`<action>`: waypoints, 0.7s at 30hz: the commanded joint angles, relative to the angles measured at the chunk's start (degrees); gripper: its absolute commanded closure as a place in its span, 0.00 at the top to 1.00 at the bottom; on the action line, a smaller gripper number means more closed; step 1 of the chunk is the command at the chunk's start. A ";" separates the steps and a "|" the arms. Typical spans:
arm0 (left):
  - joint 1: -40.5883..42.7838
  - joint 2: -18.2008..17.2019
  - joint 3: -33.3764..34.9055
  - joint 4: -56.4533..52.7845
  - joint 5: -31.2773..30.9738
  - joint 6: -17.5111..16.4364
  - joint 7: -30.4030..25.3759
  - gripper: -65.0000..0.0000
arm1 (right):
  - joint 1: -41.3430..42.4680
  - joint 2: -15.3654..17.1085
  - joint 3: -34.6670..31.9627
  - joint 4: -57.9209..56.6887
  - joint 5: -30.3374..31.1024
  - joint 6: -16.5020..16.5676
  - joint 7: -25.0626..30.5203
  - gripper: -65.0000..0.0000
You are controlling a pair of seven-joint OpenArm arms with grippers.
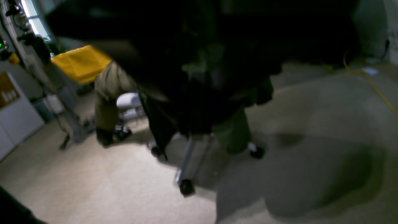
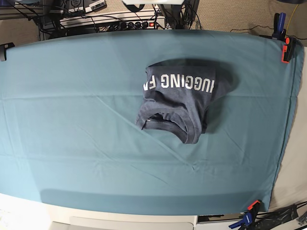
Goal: Fold the T-shirt properly
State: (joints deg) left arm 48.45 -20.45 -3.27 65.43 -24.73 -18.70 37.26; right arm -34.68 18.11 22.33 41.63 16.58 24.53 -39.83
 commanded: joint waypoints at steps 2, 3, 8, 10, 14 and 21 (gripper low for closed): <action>-2.97 0.85 3.78 -5.90 1.95 -0.39 -2.27 0.00 | 1.20 1.42 -2.32 -2.75 -2.82 0.11 5.35 0.00; -5.14 1.44 5.75 -8.96 3.30 -0.35 -3.74 0.00 | 2.36 1.42 -3.87 -4.09 -4.79 0.07 8.07 0.00; -16.85 4.02 15.17 -21.73 7.69 6.08 -10.21 0.00 | 8.68 -0.02 -14.03 -12.59 -14.19 -7.48 25.07 0.00; -21.90 5.46 18.01 -25.49 8.26 8.26 -10.95 0.00 | 12.02 -1.73 -17.64 -17.49 -16.92 -12.74 30.71 0.00; -30.62 9.51 20.46 -31.54 8.31 11.89 -14.03 0.00 | 19.32 -5.97 -21.49 -26.03 -16.94 -13.46 34.53 0.00; -40.72 17.35 20.33 -39.10 8.96 17.99 -16.59 0.00 | 27.45 -10.97 -21.90 -27.30 -6.62 -17.55 32.13 0.00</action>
State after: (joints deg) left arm 7.79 -3.86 17.06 25.93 -15.64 -0.32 20.86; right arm -6.72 6.66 0.36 14.33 10.00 7.07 -7.44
